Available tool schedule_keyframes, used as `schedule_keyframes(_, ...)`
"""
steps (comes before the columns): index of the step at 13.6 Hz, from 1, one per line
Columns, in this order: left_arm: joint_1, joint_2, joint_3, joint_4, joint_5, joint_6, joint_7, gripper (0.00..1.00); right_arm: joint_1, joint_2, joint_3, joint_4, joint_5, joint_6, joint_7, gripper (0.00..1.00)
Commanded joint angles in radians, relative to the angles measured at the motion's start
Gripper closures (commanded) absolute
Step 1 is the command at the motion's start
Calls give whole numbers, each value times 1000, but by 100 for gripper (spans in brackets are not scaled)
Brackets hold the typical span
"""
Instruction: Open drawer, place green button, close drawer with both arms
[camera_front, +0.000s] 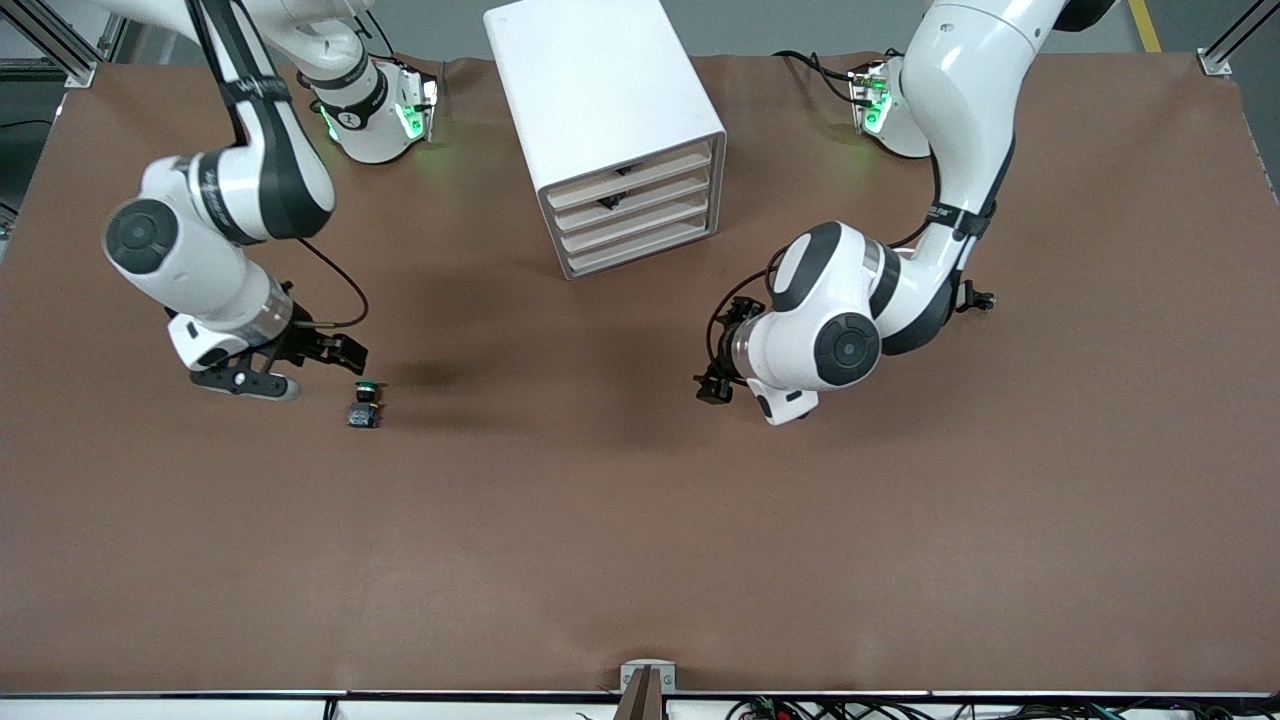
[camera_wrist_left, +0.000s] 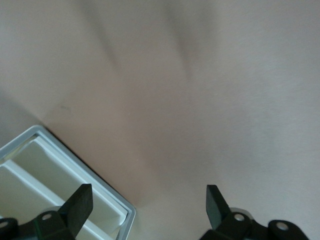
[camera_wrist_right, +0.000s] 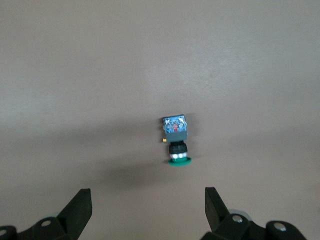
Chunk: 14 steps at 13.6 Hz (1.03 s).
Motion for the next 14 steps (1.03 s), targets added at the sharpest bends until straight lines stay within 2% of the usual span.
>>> schedule_keyframes(1,-2,31,2,15,-101,-66,-24,0,7,111,-8,9,-6,119,13,0)
schedule_keyframes(3,-23,66,2,15,-210,-86,-47,0,-2,178,-10,6,-42,197,10,0)
schedule_keyframes(6,-29,106,1,21,-237,-178,-156,0,-5,237,-13,7,-67,254,10,0)
schedule_keyframes(8,-31,138,1,21,-299,-228,-211,0,-8,267,-16,9,-96,288,2,0)
schedule_keyframes(10,-54,204,1,23,-399,-229,-316,0,-28,284,-16,9,-110,309,1,0)
schedule_keyframes(14,-86,279,-2,26,-450,-241,-403,0,-45,318,-14,7,-110,349,-1,0)
